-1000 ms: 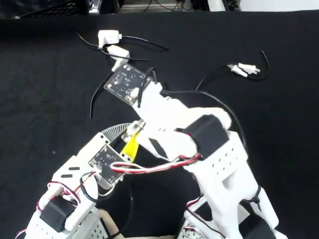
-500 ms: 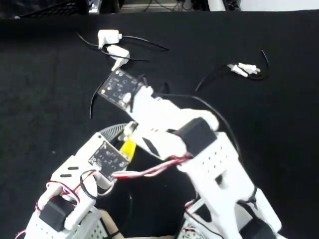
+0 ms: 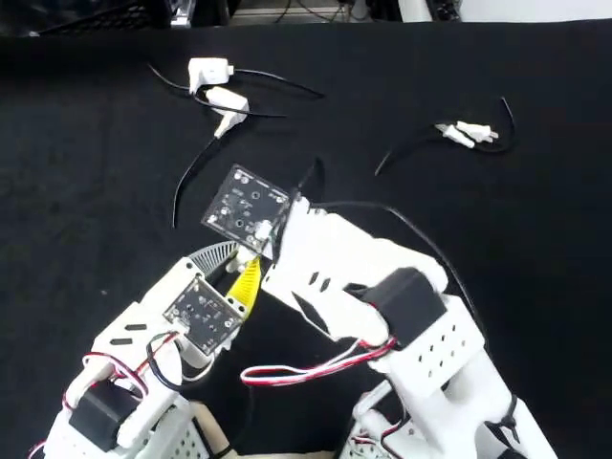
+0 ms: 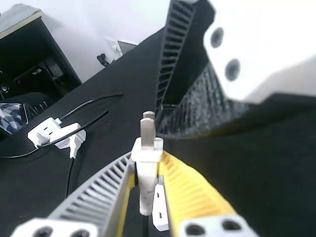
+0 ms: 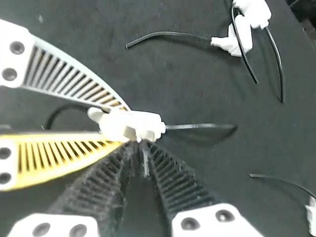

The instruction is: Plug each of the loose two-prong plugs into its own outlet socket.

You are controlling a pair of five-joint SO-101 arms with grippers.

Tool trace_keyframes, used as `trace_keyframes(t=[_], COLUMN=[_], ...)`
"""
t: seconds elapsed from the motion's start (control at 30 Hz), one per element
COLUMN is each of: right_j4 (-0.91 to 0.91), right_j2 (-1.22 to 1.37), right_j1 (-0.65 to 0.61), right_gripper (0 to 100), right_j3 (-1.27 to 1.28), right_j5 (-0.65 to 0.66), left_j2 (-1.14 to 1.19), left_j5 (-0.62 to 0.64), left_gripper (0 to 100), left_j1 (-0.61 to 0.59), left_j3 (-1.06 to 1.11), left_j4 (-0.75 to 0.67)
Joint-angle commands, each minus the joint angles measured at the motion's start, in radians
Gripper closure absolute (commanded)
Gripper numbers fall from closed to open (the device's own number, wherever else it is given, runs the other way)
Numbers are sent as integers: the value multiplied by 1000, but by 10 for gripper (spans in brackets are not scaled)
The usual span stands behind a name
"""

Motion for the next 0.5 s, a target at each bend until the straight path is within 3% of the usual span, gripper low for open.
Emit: trace_keyframes(t=[0.0,0.17,0.47], right_j4=[48,109,64], right_j2=[-21,-21,-71], right_j1=[-74,-169,-170], right_gripper=[985,985,985], right_j3=[-81,-145,-101], right_j5=[0,-2,6], left_j2=[-5,-5,-5], left_j5=[2,0,5], left_gripper=[972,972,972], left_j1=[8,2,10], left_j3=[-27,2,10], left_j4=[-2,-29,-25])
